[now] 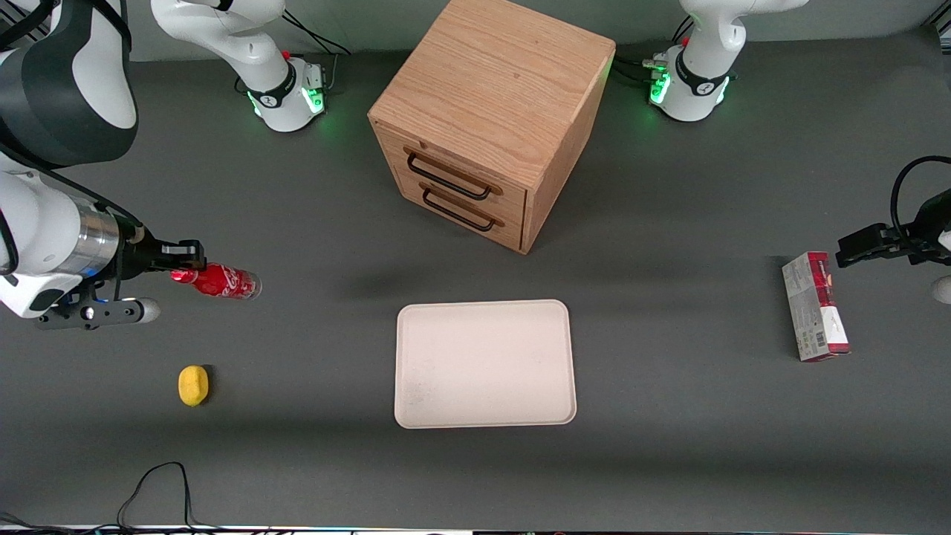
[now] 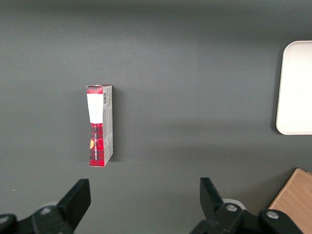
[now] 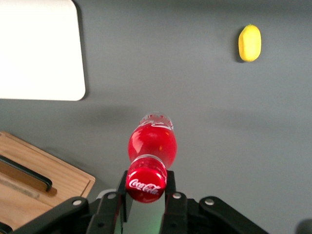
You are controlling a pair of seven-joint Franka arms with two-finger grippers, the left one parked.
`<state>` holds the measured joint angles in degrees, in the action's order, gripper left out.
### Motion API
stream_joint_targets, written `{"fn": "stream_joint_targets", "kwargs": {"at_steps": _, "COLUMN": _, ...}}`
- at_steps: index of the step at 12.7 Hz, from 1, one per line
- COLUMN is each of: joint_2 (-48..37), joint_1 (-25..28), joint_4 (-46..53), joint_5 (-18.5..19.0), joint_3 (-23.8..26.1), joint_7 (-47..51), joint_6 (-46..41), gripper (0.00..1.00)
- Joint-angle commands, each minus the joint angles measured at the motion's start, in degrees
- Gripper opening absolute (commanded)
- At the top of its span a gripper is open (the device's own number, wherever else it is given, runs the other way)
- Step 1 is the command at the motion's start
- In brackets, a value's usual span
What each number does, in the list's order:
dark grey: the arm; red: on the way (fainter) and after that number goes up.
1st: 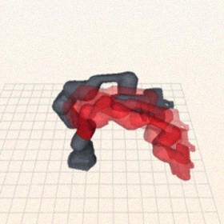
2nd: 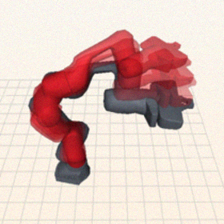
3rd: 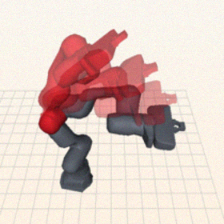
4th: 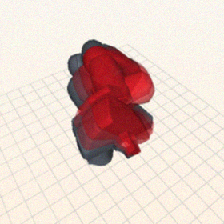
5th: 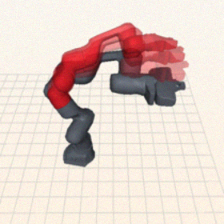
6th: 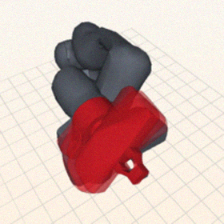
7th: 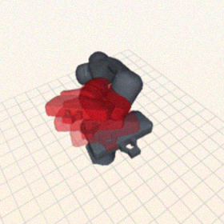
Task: Place coke bottle on tray
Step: 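Lift the bottle and carry it with the right gripper to the tray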
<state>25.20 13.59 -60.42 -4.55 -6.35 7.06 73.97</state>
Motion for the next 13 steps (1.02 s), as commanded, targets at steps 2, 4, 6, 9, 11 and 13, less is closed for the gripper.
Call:
{"fn": "stream_joint_targets", "kwargs": {"at_steps": 2, "joint_2": 11.42, "joint_1": 0.21, "joint_4": 12.23, "joint_5": -1.26, "joint_3": 6.15, "joint_7": 13.89, "joint_6": 0.63, "gripper": 0.0}}
{"fn": "stream_joint_targets", "kwargs": {"at_steps": 4, "joint_2": 13.73, "joint_1": 1.44, "joint_4": 12.35, "joint_5": -1.08, "joint_3": 8.98, "joint_7": 21.38, "joint_6": 7.47, "gripper": 0.0}}
{"fn": "stream_joint_targets", "kwargs": {"at_steps": 6, "joint_2": 18.2, "joint_1": 4.94, "joint_4": 12.43, "joint_5": -0.64, "joint_3": 8.81, "joint_7": 27.18, "joint_6": 15.28, "gripper": 0.0}}
{"fn": "stream_joint_targets", "kwargs": {"at_steps": 9, "joint_2": 24.01, "joint_1": 8.82, "joint_4": 12.43, "joint_5": 3.13, "joint_3": 8.72, "joint_7": 35.36, "joint_6": 26.54, "gripper": 0.0}}
{"fn": "stream_joint_targets", "kwargs": {"at_steps": 11, "joint_2": 25.95, "joint_1": 9.62, "joint_4": 12.43, "joint_5": 3.32, "joint_3": 8.55, "joint_7": 36.97, "joint_6": 29.99, "gripper": 0.0}}
{"fn": "stream_joint_targets", "kwargs": {"at_steps": 13, "joint_2": 28.23, "joint_1": 10.49, "joint_4": 12.43, "joint_5": 4.71, "joint_3": 8.46, "joint_7": 38.36, "joint_6": 33.42, "gripper": 0.0}}
